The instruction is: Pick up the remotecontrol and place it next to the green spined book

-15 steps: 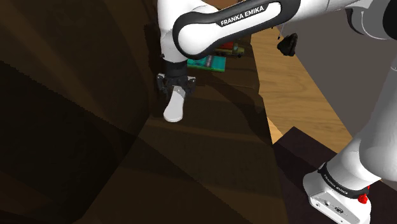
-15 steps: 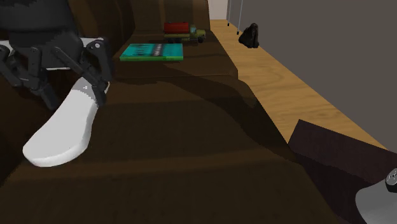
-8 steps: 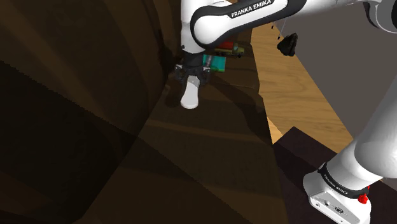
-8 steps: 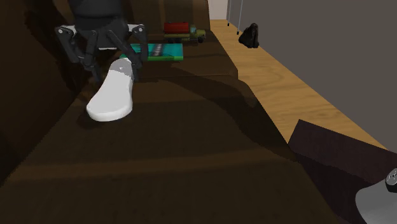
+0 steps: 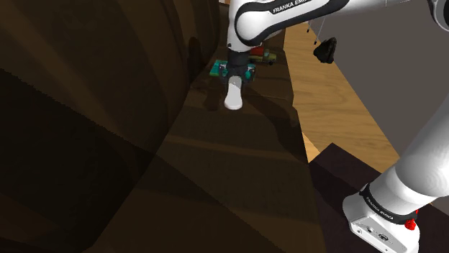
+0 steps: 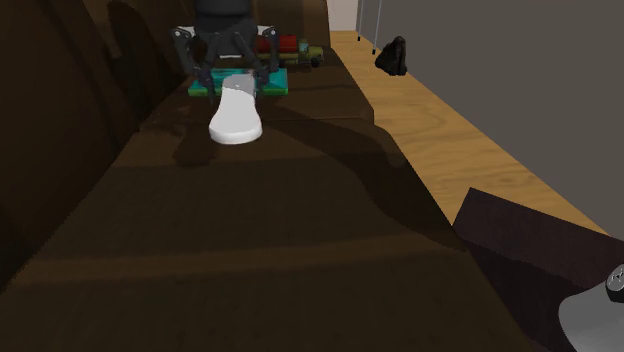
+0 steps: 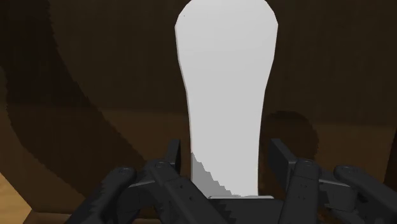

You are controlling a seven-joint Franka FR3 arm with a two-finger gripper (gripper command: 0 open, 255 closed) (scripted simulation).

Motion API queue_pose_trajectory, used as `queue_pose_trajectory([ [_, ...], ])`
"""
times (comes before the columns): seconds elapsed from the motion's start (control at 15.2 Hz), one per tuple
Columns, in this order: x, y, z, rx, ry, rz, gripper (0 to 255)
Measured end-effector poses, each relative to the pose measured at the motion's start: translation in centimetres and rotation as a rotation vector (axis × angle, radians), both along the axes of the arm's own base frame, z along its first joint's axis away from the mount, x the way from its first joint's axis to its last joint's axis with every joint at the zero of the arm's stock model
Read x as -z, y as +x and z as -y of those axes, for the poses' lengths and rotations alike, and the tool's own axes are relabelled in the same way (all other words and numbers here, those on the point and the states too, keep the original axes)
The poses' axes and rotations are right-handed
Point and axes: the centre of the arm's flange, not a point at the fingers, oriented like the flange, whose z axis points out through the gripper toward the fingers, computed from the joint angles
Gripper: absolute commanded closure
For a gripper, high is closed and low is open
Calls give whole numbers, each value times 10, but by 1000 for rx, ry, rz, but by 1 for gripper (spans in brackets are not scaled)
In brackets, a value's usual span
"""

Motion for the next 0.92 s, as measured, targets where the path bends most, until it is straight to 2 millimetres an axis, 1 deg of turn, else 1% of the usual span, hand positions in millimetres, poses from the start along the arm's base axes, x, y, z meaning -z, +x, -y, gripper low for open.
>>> queue_pose_trajectory([
  [0.46,0,21,93,0,0,0,255],
  [0.59,1,23,115,-1,0,0,255],
  [0.66,0,28,127,-1,0,0,255],
  [0.86,-4,34,169,0,0,0,255],
  [0.92,-3,39,181,-1,0,1,255],
])
